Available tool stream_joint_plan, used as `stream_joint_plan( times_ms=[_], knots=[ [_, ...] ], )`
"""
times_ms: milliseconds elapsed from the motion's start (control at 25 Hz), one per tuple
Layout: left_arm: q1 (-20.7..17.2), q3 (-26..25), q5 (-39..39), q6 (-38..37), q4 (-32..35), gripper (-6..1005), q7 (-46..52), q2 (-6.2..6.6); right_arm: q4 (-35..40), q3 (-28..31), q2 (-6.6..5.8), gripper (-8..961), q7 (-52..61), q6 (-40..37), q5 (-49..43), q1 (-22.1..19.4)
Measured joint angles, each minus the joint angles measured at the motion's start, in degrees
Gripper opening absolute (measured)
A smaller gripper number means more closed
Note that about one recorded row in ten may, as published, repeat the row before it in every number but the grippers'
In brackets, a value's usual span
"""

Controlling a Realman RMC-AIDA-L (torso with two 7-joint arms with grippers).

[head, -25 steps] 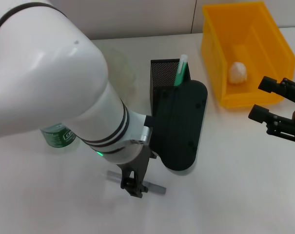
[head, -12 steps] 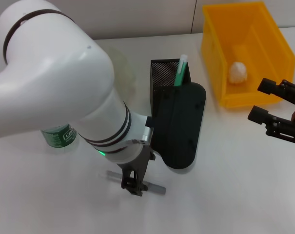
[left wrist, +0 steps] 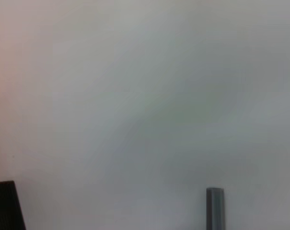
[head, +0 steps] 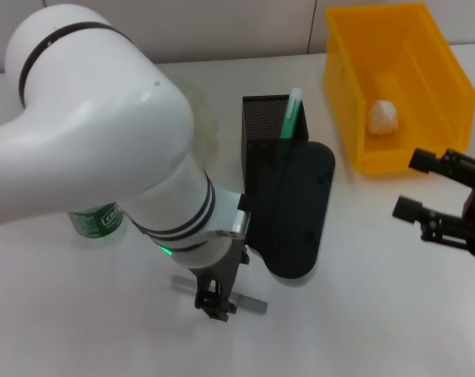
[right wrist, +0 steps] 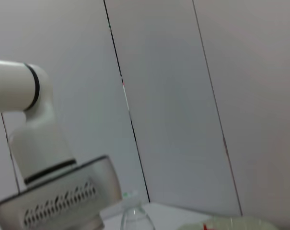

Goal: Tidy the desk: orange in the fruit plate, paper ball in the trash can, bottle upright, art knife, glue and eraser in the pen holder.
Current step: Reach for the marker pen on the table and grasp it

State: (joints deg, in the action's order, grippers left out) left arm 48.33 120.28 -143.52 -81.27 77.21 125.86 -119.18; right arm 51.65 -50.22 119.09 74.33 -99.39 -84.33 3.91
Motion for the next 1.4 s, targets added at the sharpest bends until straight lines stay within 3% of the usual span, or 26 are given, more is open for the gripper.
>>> stream_joint_plan(
  times_ms=[480, 1400],
  knots=[
    [0.75, -0.63, 1.86, -0.44, -0.06, 646, -0.03, -0.09, 6.88, 11.37, 0.02, 815, 3.07, -10.21, -14.09, -0.95],
    [2.99, 0.48, 2.29, 2.07, -3.93, 627, -0.09, -0.08, 6.13, 12.08, 0.24, 814, 4.55, -10.83, -16.65, -1.23]
  ],
)
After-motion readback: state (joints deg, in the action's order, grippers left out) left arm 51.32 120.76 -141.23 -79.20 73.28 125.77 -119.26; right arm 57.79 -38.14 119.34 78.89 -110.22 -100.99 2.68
